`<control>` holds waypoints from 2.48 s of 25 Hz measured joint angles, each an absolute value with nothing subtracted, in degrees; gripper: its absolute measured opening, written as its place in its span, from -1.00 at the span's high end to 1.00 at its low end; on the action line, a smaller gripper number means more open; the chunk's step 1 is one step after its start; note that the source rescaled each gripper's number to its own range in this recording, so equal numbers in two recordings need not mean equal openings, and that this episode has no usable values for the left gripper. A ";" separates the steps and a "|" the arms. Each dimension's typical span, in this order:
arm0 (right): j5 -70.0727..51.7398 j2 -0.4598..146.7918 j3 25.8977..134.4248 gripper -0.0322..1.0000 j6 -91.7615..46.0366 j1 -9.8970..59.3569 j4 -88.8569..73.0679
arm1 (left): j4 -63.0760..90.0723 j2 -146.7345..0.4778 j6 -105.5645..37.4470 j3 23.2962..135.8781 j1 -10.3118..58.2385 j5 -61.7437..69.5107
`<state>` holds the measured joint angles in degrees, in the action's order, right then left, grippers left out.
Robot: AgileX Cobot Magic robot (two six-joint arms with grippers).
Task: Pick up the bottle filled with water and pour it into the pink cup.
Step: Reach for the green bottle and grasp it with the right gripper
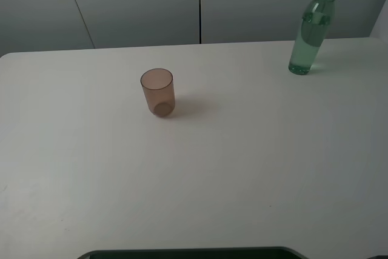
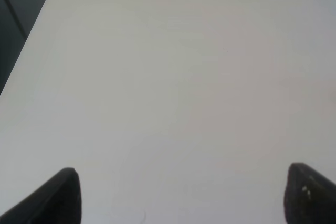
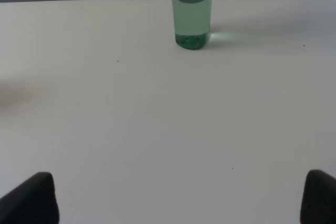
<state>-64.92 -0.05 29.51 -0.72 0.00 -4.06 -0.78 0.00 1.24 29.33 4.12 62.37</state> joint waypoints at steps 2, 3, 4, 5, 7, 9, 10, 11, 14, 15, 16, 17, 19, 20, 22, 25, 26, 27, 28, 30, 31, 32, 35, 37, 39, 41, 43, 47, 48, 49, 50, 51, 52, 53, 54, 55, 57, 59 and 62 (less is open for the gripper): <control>-64.92 -0.05 29.51 -1.00 -0.72 0.00 -4.06 | -0.78 0.00 1.24 29.33 4.12 62.37; -64.92 -0.05 29.51 -1.00 -0.72 0.00 -4.06 | -0.78 0.00 1.24 29.33 4.12 62.37; -64.92 -0.05 29.51 -1.00 -0.72 0.00 -4.06 | -0.78 0.00 1.24 29.33 4.12 62.37; -64.92 -0.05 29.51 -1.00 -0.72 0.00 -4.06 | -0.78 0.00 1.24 29.33 4.12 62.37; -64.92 -0.05 29.51 -1.00 -0.72 0.00 -4.06 | -0.78 0.00 1.24 29.33 4.12 62.37; -64.92 -0.05 29.51 -1.00 -0.72 0.00 -4.06 | -0.78 0.00 1.24 29.33 4.12 62.37; -64.92 -0.05 29.51 -1.00 -0.72 0.00 -4.06 | -0.78 0.00 1.24 29.33 4.12 62.37; -64.92 -0.05 29.51 -1.00 -0.72 0.00 -4.06 | -0.78 0.00 1.24 29.33 4.12 62.37; -64.92 -0.05 29.51 -1.00 -0.72 0.00 -4.06 | -0.78 0.00 1.24 29.33 4.12 62.37; -64.92 -0.05 29.51 -1.00 -0.72 0.00 -4.06 | -0.78 0.00 1.24 29.33 4.12 62.37; -64.92 -0.05 29.51 -1.00 -0.72 0.00 -4.06 | -0.78 0.00 1.24 29.33 4.12 62.37; -64.92 -0.05 29.51 -1.00 -0.72 0.00 -4.06 | -0.78 0.00 1.24 29.33 4.12 62.37; -64.92 -0.05 29.51 -1.00 -0.72 0.00 -4.06 | -0.78 0.00 1.24 29.33 4.12 62.37; -64.92 -0.05 29.51 -1.00 -0.72 0.00 -4.06 | -0.78 0.00 1.24 29.33 4.12 62.37; -64.92 -0.05 29.51 -1.00 -0.72 0.00 -4.06 | -0.78 0.00 1.24 29.33 4.12 62.37; -64.92 -0.05 29.51 -1.00 -0.72 0.00 -4.06 | -0.78 0.00 1.24 29.33 4.12 62.37; -64.92 -0.05 29.51 -1.00 -0.72 0.00 -4.06 | -0.78 0.00 1.24 29.33 4.12 62.37; -64.92 -0.05 29.51 -1.00 -0.72 0.00 -4.06 | -0.78 0.00 1.24 29.33 4.12 62.37; -64.92 -0.05 29.51 -1.00 -0.72 0.00 -4.06 | -0.78 0.00 1.24 29.33 4.12 62.37; -64.92 -0.05 29.51 -1.00 -0.72 0.00 -4.06 | -0.78 0.00 1.24 29.33 4.12 62.37; -64.92 -0.05 29.51 -1.00 -0.72 0.00 -4.06 | -0.78 0.00 1.24 29.33 4.12 62.37; -64.92 -0.05 29.51 -1.00 -0.72 0.00 -4.06 | -0.78 0.00 1.24 29.33 4.12 62.37; -64.92 -0.05 29.51 -1.00 -0.72 0.00 -4.06 | -0.78 0.00 1.24 29.33 4.12 62.37; -64.92 -0.05 29.51 -1.00 -0.72 0.00 -4.92 | -0.78 0.00 1.24 29.33 4.12 62.37; -64.92 -0.05 29.51 -1.00 0.00 0.00 -6.23 | -0.78 0.00 1.24 29.33 4.12 62.37; -64.92 -0.05 29.51 -1.00 0.35 0.00 -6.80 | -0.78 0.00 1.24 29.33 4.12 62.37; -64.92 -0.05 29.51 -1.00 0.45 0.00 -6.80 | -0.78 0.00 1.24 29.33 4.12 62.37; -63.89 -0.05 29.51 -1.00 0.80 0.00 -6.88 | -0.78 0.00 1.24 29.33 4.12 62.37; -62.92 -0.05 29.51 -1.00 0.80 0.00 -6.88 | -0.78 0.00 1.24 29.33 4.12 62.37; -61.80 -0.05 29.64 -1.00 0.80 0.00 -6.88 | -0.78 0.00 1.24 29.33 4.12 62.37; -60.38 -0.05 30.04 -1.00 0.93 0.00 -6.88 | -0.78 0.00 1.24 29.33 4.12 62.37; -59.04 0.12 30.34 -1.00 0.93 0.00 -6.88 | -0.78 0.00 1.24 29.33 4.12 62.37; -57.50 0.72 30.80 -1.00 0.93 0.00 -6.88 | -0.78 0.00 1.24 29.33 4.12 62.37; -55.83 1.93 31.25 -1.00 0.93 0.00 -6.88 | -0.78 0.00 1.24 29.33 4.12 62.37; -54.33 3.51 31.41 -1.00 0.93 0.00 -6.88 | -0.78 0.00 1.24 29.33 4.12 62.37; -52.36 5.04 31.65 -1.00 0.93 0.00 -6.88 | -0.78 0.00 1.24 29.33 4.12 62.37; -47.00 9.02 31.73 -1.00 0.93 0.00 -6.88 | -0.78 0.00 1.24 29.33 4.12 62.37; -41.19 13.17 31.73 -1.00 0.93 0.00 -6.88 | -0.78 0.00 1.24 29.33 4.12 62.37; -31.61 20.27 31.73 -1.00 -0.41 0.00 -6.88 | -0.78 0.00 1.24 29.33 4.12 62.37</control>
<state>-31.61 20.27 31.73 -0.41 0.00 -6.88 -0.78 0.00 1.24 29.33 4.12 62.37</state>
